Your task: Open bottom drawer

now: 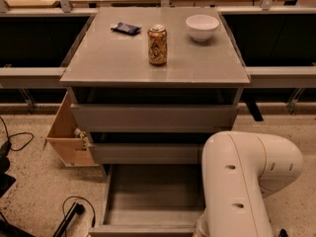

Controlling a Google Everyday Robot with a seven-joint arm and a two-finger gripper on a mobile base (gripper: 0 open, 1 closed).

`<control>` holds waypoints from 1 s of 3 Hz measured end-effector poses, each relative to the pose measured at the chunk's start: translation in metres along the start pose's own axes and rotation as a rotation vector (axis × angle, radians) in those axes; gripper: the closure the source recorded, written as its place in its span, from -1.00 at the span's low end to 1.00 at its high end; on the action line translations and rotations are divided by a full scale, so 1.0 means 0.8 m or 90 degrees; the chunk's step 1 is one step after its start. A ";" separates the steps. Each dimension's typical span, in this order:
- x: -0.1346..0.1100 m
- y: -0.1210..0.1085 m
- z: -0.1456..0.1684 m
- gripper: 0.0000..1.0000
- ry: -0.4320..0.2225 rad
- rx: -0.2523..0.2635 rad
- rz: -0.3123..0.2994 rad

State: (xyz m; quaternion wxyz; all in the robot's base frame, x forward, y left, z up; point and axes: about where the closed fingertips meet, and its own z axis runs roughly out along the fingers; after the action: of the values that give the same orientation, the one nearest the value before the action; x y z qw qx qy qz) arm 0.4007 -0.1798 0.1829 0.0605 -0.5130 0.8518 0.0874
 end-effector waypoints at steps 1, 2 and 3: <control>-0.001 -0.002 -0.001 1.00 0.000 0.000 0.000; 0.003 0.002 -0.001 1.00 0.003 -0.003 0.004; 0.002 0.001 -0.001 1.00 0.003 -0.003 0.004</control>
Offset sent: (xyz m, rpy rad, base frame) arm -0.3489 -0.1440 -0.0067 -0.1039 0.4061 -0.2208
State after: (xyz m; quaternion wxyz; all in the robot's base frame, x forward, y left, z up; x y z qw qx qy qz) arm 0.3994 -0.1809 0.1835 0.0566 -0.5109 0.8532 0.0885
